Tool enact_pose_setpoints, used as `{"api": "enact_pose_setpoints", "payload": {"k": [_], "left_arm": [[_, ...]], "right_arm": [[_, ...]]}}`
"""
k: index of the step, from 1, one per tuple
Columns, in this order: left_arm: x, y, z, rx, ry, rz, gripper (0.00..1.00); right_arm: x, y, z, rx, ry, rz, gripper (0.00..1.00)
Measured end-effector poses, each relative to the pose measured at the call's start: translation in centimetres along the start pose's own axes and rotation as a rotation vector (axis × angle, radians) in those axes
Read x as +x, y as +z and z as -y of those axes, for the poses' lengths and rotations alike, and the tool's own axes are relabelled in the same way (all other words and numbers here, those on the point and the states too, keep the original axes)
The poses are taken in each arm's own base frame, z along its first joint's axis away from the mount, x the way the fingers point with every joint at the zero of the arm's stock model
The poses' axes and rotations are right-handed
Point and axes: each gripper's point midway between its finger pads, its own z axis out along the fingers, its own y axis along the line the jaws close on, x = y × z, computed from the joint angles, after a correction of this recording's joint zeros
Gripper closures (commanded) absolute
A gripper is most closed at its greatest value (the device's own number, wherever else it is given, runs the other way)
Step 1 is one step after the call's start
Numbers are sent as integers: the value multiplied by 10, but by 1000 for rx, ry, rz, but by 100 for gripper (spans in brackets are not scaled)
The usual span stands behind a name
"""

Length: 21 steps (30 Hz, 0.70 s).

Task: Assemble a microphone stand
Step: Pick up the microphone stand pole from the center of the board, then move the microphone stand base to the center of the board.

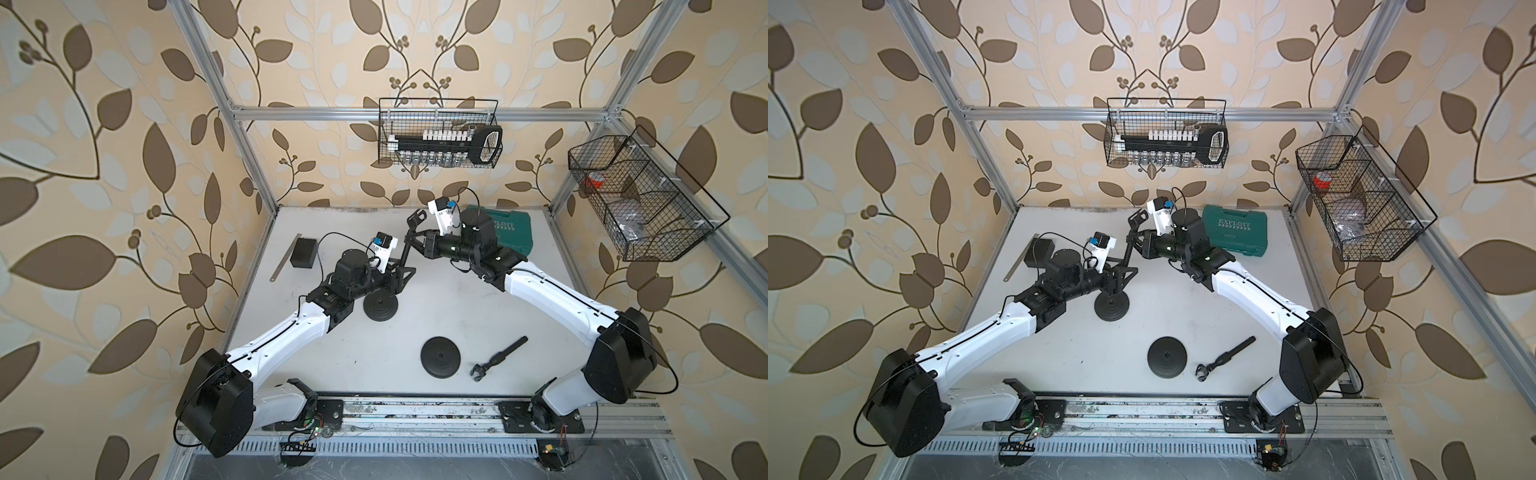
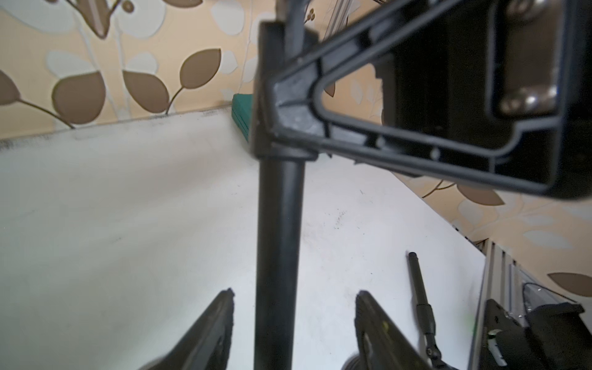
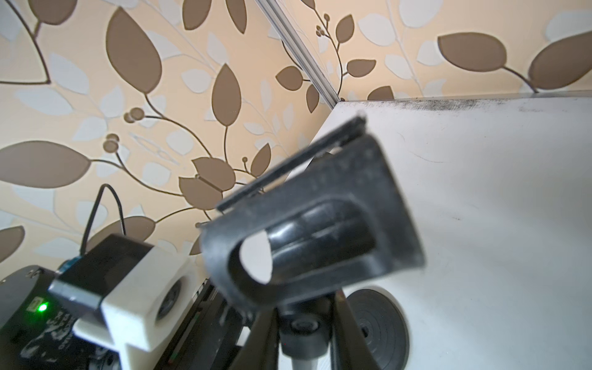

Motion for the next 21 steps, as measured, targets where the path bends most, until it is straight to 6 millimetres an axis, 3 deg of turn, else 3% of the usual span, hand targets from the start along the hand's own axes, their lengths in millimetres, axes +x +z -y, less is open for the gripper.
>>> {"api": "enact_pose_setpoints", "payload": {"k": [4,11,17,21], "left_arm": [[12,-16,-8,-60,-39,6,31],[61,-40,-38,-215,-112,-31,30],[110,-52,-68,-388,-250,-147,30],[127,-59,-76,-452,-322,-197,27]], "right_arm": [[18,3,9,13,-89,-16,92],[65,16,4,-24,-274,-73,95],[90,34,1,-77,-394,-60,95],[102,43,5,-92,-444,-50,95]]}}
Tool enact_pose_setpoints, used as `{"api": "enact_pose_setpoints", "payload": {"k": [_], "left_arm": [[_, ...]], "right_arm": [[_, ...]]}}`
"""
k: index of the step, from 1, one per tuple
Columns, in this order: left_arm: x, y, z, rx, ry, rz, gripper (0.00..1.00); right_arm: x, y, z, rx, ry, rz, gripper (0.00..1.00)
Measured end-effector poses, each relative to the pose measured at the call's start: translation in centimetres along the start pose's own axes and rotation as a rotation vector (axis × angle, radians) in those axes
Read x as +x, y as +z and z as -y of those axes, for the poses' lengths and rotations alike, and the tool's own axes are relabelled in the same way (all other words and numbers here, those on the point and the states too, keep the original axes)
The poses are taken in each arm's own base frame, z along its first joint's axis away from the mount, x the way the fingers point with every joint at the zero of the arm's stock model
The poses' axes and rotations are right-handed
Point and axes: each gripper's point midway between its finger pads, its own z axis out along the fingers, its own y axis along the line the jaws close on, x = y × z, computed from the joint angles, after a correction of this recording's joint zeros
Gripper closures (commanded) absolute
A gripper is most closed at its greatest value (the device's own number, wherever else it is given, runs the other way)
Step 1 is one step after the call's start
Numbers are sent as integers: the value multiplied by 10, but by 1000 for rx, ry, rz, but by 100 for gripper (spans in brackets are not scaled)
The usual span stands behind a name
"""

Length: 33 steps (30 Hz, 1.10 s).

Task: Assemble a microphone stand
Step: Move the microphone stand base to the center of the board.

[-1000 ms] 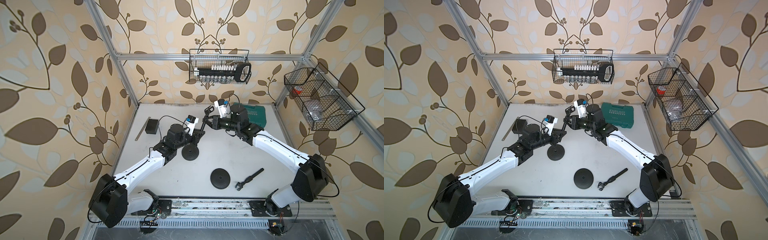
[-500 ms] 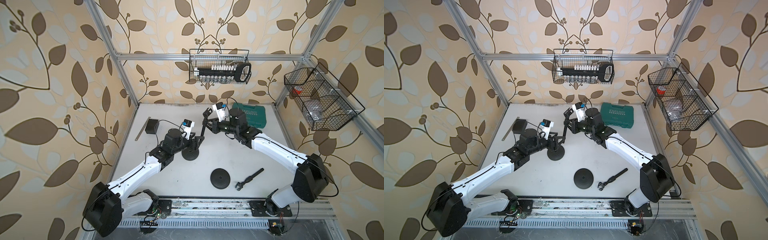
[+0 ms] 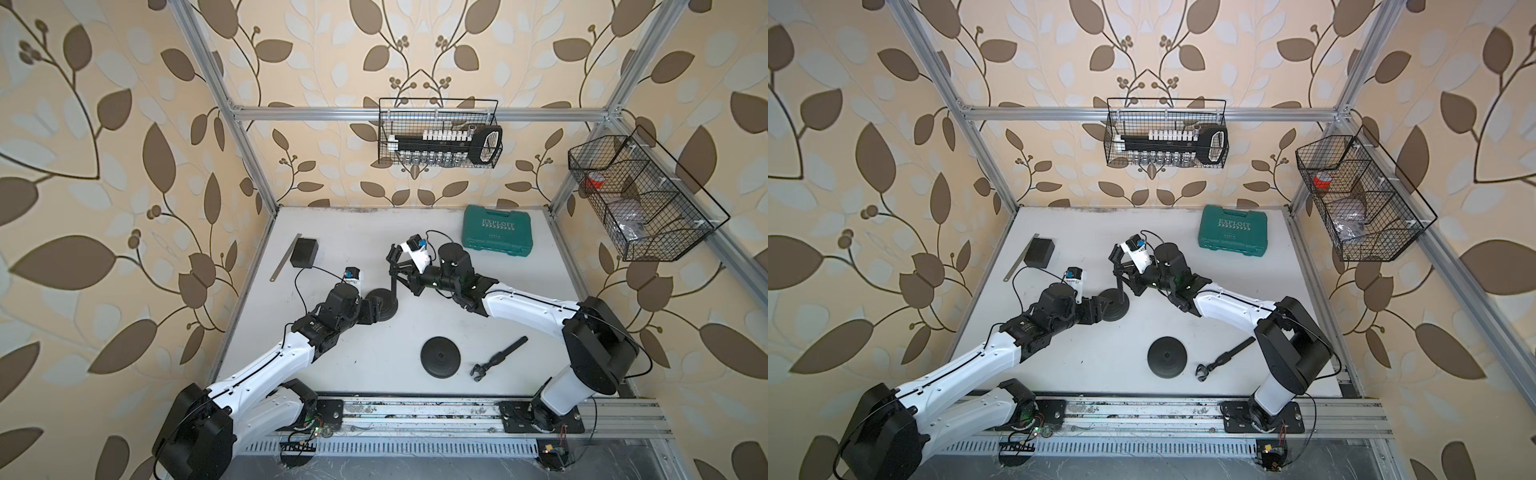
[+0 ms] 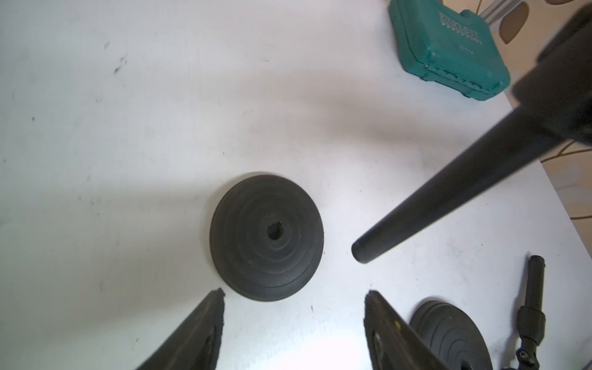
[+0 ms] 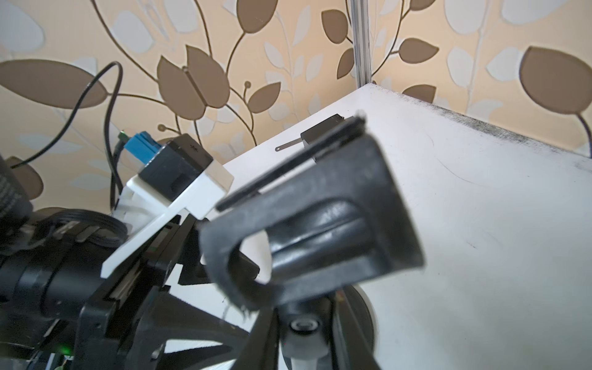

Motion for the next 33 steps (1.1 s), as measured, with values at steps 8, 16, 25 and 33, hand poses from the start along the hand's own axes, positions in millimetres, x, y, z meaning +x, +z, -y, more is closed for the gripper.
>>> {"api": "enact_pose_setpoints", "payload": {"k": [8,16,25,33], "left_arm": [[10,9,-36,-122,-130,-102,26],[13,15,-57,-119,-239,-158,20],[15,35,-50,-52,-284,-192,21],[18,58,-50,-36,-312,-239,28]], "right_arm": [[-8,4,1,-3,-50,55,95],[-5,4,2,0,-56,59,92],[18,2,0,-15,-112,16,91],[21,-6,-2,-16,-157,10,91]]}}
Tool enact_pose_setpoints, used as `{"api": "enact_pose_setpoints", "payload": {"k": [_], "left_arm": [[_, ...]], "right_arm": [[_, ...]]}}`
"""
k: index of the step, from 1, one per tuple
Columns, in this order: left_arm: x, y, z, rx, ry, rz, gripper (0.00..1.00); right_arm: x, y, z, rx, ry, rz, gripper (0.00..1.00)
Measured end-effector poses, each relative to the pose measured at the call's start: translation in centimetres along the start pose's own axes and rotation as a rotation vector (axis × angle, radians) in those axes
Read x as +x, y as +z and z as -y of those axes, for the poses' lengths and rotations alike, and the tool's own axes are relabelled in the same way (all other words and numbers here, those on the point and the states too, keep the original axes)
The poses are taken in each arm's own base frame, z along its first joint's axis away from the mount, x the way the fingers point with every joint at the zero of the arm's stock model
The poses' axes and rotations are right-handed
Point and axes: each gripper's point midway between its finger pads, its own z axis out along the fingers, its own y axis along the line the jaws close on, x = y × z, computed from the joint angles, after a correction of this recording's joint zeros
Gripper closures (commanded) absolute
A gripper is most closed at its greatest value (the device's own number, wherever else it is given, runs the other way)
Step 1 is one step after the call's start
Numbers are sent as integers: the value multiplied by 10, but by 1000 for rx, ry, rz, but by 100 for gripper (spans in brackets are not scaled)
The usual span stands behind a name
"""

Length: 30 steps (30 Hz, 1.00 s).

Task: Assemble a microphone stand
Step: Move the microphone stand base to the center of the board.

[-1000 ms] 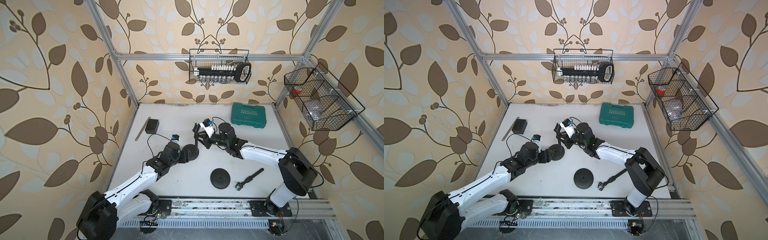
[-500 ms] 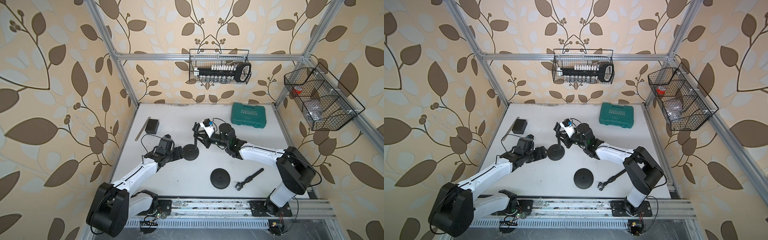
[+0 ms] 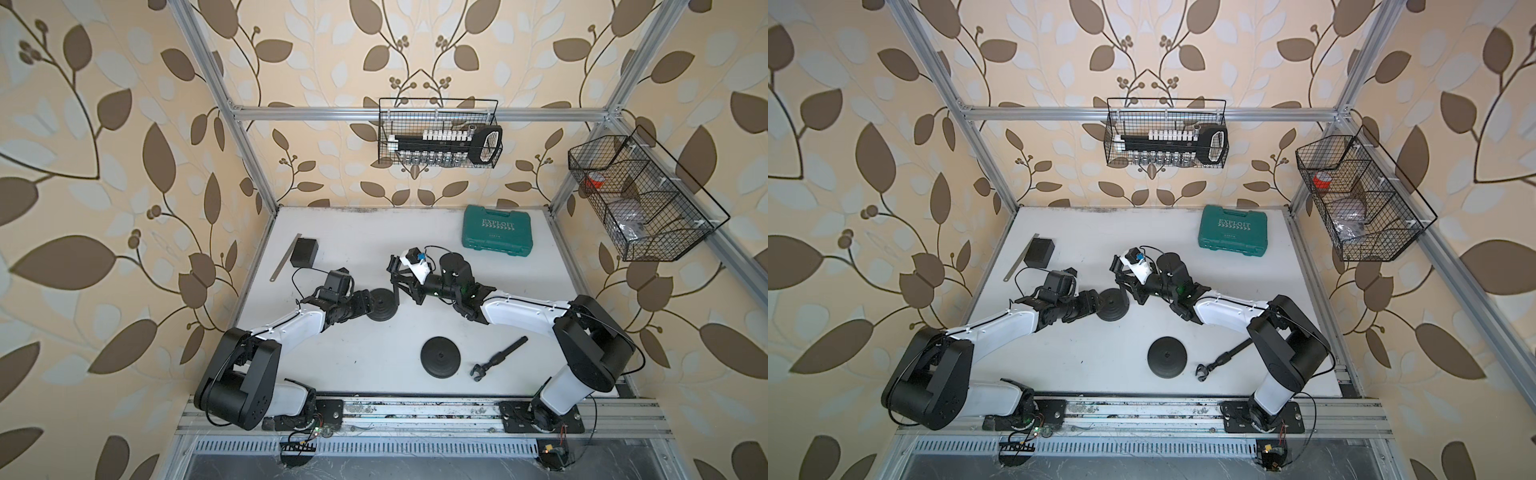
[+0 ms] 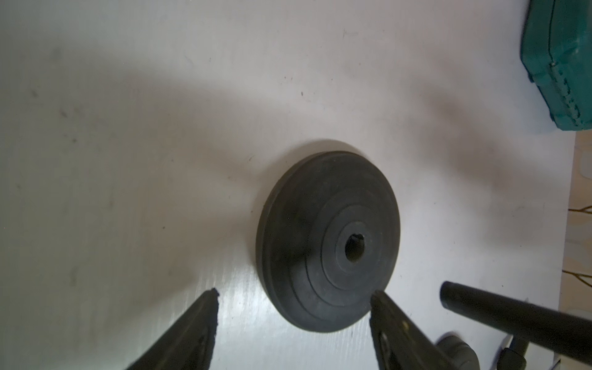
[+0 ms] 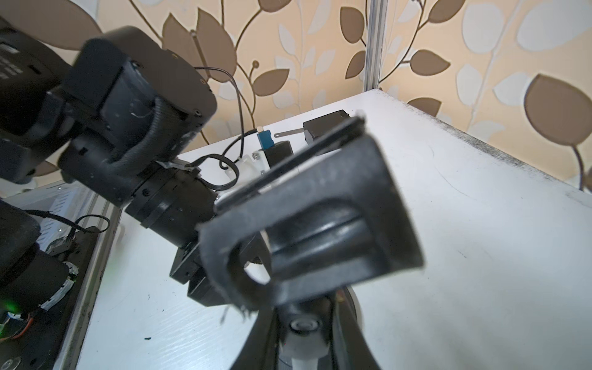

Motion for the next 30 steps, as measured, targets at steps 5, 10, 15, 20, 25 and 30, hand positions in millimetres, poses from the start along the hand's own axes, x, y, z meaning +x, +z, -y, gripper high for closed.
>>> {"api": "enact_pose_setpoints", "payload": {"k": [5,10,15,20,25,30], "left_arm": [[-5,12,3,9,-8,-29,32],[-9,27,13,52,-7,-67,32],[-16,41,32,113,18,-73,34],[1,53,66,195,78,-112,35],[12,52,75,216,82,-145,34],[5,29,56,181,60,-103,34]], "right_arm": [[-1,-9,-4,0,-28,5,91],[3,-15,1,12,-25,2,91],[9,-22,11,39,-15,-2,92],[15,-29,21,73,-6,-9,92],[21,-32,21,71,-3,-11,91],[17,-32,19,62,-14,11,91]]}}
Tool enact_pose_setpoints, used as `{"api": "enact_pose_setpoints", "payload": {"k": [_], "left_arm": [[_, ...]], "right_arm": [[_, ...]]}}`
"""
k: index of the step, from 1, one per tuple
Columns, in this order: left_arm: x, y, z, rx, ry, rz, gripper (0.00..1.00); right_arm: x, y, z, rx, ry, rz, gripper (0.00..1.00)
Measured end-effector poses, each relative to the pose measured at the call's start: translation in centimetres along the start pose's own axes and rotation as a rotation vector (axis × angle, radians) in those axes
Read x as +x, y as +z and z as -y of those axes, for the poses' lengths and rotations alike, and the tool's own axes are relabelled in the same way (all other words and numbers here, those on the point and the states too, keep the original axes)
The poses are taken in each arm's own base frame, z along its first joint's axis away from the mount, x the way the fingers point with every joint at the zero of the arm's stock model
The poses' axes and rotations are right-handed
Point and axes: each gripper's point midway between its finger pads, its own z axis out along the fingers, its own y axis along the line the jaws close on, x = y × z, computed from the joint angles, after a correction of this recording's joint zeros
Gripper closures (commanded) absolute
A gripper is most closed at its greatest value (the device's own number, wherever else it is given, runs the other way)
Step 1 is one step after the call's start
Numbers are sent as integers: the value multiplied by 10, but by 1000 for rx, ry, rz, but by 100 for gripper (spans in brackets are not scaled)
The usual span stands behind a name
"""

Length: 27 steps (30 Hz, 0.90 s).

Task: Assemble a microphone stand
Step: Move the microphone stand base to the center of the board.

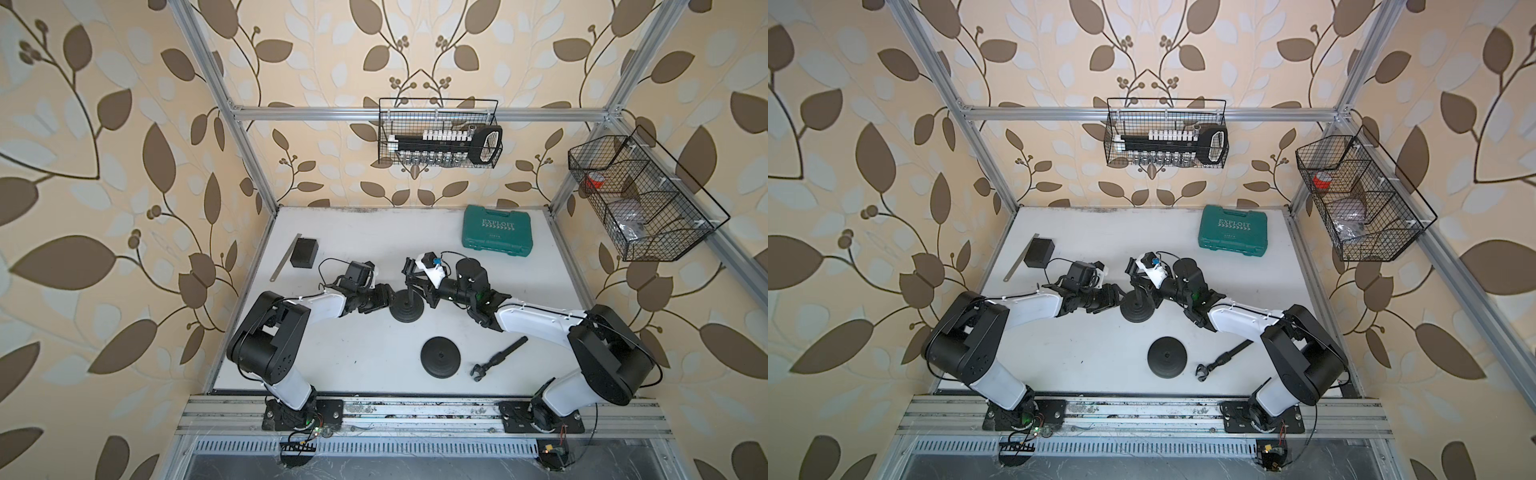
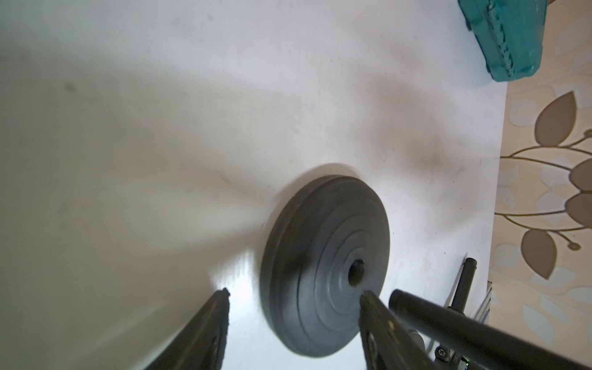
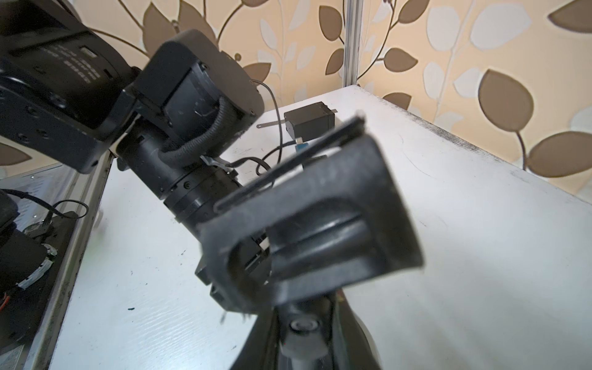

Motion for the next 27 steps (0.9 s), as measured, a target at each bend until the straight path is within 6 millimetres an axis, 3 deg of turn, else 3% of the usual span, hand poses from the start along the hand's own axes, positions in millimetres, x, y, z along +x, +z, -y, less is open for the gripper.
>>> {"api": "enact_pose_setpoints", "payload": {"k": [5,9,17,27], "left_arm": [[6,-28,1,10,95,70,32],[12,-38,2,23,165,95,32],[14,-39,7,52,208,90,31],[15,-40,12,78,216,85,30]], "right_arm": [[-4,0,-2,-9,-17,35,92],[-4,4,-2,-19,-25,54,91],[12,8,-5,-40,-34,58,91],[12,10,-4,-38,-52,76,91]]}}
